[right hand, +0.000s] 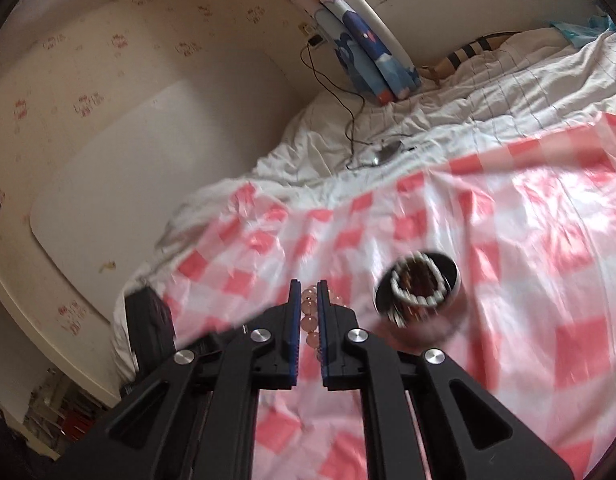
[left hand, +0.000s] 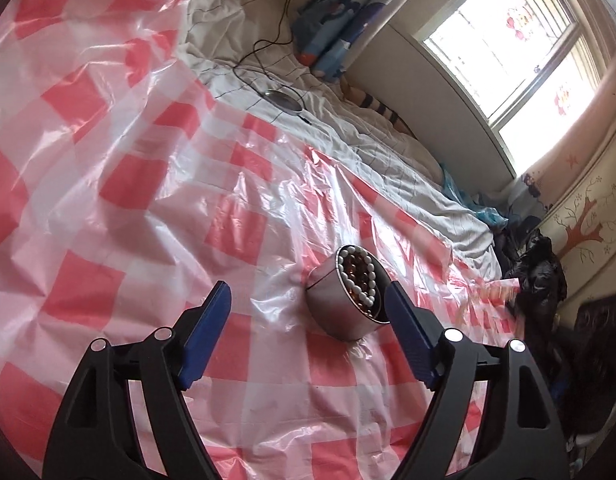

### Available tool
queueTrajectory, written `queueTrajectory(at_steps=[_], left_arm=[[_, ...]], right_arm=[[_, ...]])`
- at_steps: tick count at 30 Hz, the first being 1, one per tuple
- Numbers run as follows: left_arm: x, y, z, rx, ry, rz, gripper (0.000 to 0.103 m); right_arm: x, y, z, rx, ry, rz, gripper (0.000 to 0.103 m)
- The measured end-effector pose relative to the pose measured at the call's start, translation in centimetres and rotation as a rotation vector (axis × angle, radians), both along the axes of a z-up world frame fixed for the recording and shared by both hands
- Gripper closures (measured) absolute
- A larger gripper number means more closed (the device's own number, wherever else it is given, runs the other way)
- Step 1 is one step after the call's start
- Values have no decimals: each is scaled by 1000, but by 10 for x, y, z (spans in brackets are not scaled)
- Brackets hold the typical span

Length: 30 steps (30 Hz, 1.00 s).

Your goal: Organize jewelry

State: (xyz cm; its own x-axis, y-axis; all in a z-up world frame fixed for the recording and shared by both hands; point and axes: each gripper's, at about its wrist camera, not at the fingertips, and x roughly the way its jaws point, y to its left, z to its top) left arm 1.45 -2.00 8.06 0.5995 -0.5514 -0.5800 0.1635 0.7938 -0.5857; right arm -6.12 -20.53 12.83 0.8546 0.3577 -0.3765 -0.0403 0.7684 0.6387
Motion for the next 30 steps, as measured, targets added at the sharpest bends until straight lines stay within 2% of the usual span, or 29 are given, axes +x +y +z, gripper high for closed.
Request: queueTrajectory(at_steps=[2,5,6,8,10,11,12,14,16,18,20,23,27,30], left_arm=[[2,-2,-3,1,12,-8,28],[1,-8,-1,14,-4,-28,28],[0,-10,0,20,-9,-35,28],[-1,-15,0,33,-13,-53,28],[-2,-18,-1,45,-12,-63,28],[-3,-20,-1,54,-13,-67,27],[-4,-23,0,78,-18,-69,27],[-7,-28,0,129,-32,-62,22],[-12,-33,0,198,-38,-59,19],[-22,-36,0,275,-45,-52,16],[-37,-35,3,350,-61,-30,10],[-62,-26,6,422,-66,8,8],[-90,-5,8,495,-47,67,8],[-106,15,16,512,-61,138,8]], right_arm=[[29,-11,-2,23,5,-5,94],[73,-24,-31,43,85,-46,94],[83,-26,-44,22,128,-68,94],[104,-29,-73,-84,264,-133,92],[104,-31,-86,-139,323,-177,64],[96,-32,-84,-148,303,-188,49],[89,-30,-78,-162,278,-191,39],[66,-19,-60,-263,245,-227,31],[41,-7,-48,-308,225,-232,24],[16,8,-42,-345,226,-249,9],[-14,28,-40,-358,238,-269,8],[-50,54,-45,-327,272,-303,8],[-87,83,-39,-283,269,-382,8],[-104,99,-27,-338,239,-431,7]])
